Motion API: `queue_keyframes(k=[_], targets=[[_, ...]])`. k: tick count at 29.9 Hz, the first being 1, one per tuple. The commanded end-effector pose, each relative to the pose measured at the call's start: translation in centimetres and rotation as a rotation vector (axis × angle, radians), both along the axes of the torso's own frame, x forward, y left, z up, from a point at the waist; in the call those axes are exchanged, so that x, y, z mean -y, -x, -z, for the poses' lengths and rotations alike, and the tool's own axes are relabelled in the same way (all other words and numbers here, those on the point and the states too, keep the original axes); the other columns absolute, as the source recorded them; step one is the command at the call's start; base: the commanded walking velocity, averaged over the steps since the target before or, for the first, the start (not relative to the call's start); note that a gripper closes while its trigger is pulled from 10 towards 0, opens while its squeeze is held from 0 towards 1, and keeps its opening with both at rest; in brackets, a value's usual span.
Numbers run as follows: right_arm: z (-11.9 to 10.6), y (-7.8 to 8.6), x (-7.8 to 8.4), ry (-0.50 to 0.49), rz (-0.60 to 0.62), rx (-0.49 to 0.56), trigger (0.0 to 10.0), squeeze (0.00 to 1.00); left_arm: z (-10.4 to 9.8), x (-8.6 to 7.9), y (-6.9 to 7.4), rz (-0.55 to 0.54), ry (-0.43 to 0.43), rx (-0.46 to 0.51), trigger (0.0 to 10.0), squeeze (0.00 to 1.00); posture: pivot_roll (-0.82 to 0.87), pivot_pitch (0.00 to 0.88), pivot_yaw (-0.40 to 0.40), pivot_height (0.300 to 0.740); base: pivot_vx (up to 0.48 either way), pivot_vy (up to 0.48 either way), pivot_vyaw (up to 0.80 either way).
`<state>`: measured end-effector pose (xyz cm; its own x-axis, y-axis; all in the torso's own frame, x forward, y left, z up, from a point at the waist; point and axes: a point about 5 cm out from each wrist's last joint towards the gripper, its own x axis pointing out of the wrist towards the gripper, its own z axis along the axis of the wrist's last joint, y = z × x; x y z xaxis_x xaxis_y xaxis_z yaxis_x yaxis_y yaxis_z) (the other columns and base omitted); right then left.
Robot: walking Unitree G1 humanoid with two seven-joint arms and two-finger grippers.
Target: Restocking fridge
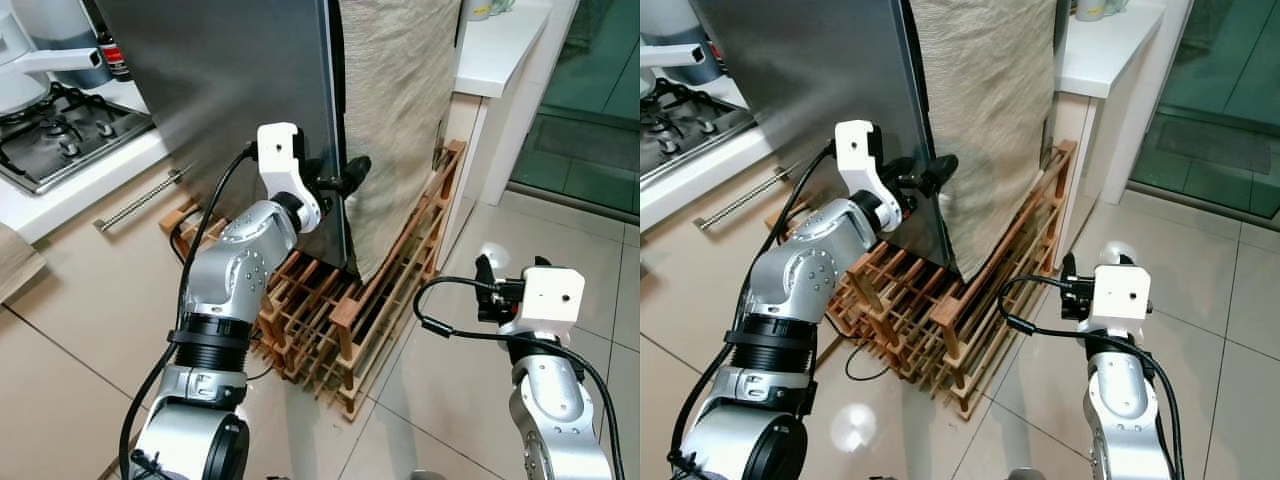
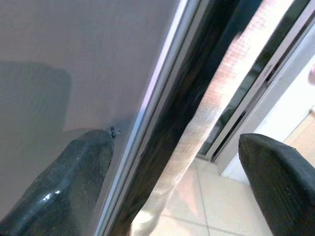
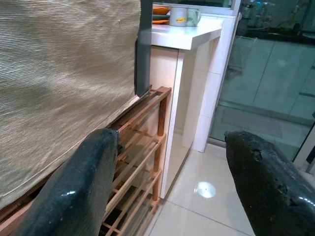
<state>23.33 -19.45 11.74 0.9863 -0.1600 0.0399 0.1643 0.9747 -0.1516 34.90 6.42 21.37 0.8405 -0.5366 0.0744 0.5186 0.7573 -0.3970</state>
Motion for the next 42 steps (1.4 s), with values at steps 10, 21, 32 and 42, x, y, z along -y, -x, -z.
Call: queue_keyframes(k=[10, 21, 32, 42], targets=[[-0.1, -0.3, -0.3, 0.004, -0.01, 0.014, 10.0, 0.0, -1.9, 0.9, 0.0, 0.03, 0.054, 0.058, 10.0, 0.0, -0.2, 0.0, 0.123, 0.74, 0.0, 0.0, 0.0], [-0.1, -0.4, -0.1, 0.012, -0.006, 0.017, 10.0, 0.0, -2.9, 2.7, 0.0, 0.095, 0.086, 0.096, 10.0, 0.0, -0.2, 0.0, 0.127, 0.74, 0.0, 0.0, 0.0], [-0.2, -0.8, -0.5, 0.013, -0.016, 0.023, 10.0, 0.0, -3.4, 6.6, -0.8, 0.109, 0.045, 0.2, 10.0, 0.0, -0.21, 0.0, 0.127, 0.74, 0.0, 0.0, 0.0], [-0.5, -0.9, -0.1, 0.026, -0.008, 0.032, 10.0, 0.0, -3.6, 11.7, 1.7, 0.414, 0.23, 0.165, 10.0, 0.0, -0.23, 0.0, 0.133, 0.74, 0.0, 0.0, 0.0]])
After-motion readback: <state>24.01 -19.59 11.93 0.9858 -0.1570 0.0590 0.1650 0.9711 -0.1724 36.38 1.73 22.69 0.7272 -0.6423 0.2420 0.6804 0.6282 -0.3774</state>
